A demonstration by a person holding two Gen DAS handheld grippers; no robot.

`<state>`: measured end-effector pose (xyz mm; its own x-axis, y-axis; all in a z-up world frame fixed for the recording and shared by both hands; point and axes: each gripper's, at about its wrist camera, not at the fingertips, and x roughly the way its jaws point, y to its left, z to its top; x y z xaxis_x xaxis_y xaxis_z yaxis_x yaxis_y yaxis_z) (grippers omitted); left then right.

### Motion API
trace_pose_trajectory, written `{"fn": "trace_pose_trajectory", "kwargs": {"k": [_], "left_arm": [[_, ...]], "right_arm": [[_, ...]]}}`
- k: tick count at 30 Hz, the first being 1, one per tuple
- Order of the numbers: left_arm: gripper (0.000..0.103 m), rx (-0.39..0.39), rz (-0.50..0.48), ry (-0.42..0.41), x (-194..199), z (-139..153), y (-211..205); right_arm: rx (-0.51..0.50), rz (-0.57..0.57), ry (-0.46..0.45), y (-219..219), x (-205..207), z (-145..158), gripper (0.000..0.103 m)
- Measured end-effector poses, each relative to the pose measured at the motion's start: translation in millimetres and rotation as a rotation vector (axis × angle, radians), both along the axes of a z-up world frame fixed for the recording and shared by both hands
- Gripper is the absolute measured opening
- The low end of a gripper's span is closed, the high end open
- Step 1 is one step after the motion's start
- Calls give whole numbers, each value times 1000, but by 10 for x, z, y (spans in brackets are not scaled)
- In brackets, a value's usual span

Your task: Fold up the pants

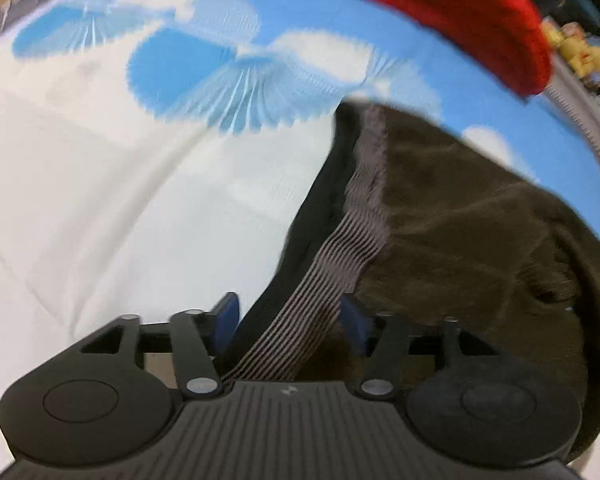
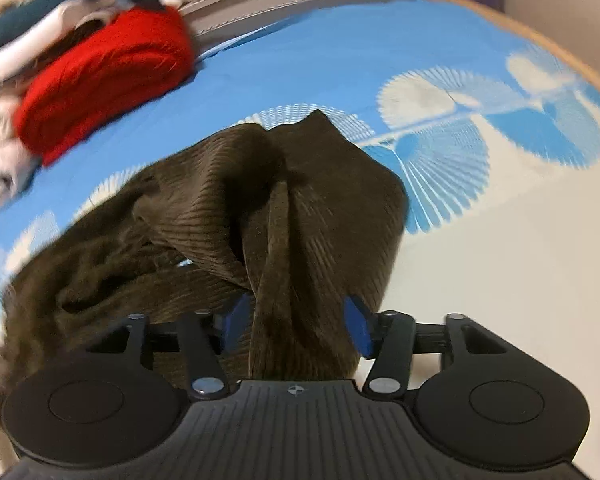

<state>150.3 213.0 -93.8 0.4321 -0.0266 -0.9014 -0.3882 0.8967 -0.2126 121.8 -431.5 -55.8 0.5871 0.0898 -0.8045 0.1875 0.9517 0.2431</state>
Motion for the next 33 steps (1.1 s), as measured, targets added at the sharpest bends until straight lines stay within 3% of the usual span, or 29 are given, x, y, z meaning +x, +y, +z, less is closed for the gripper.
{"fn": "trace_pose_trajectory", "kwargs": {"k": [2,3,7,12,15,17,19,20,23,26,28,31,33], "left_arm": [[82,-6,-3,-14,45,-74,-4],[84,3,-5,-6,59,-123,-4],[84,-35,-65,47,142,-315,-54],[83,25,-151,63,107,-345,-191],[64,83,-186,66,93,-331,-264],[39,122,-234,49,66,-271,-328],[27,143,-261,12,21,-127,-402],[23,155,-269,-19,-22,-21,-441],[21,159,-271,-134,-189,359,-493],[20,112,-234,-272,-464,835,-423],[21,131,-217,-330,-670,1076,-357],[21,145,-159,-269,-911,1130,-141],[24,125,-136,-133,-949,903,15]], "right_arm": [[-22,29,24,102,162,-58,67],[-36,43,33,166,208,-104,69],[-126,88,84,270,394,-203,70],[-228,104,130,370,475,-368,69],[-290,105,168,393,471,-460,61],[-300,106,167,370,441,-469,47],[-265,106,147,309,391,-414,14],[-248,96,128,268,358,-363,14],[-197,43,18,131,222,-104,10],[-108,-14,-165,-42,-20,352,8],[-80,-37,-270,-148,-247,624,8],[-13,-4,-311,-326,-540,798,8],[15,126,-160,-364,-571,612,8]]}}
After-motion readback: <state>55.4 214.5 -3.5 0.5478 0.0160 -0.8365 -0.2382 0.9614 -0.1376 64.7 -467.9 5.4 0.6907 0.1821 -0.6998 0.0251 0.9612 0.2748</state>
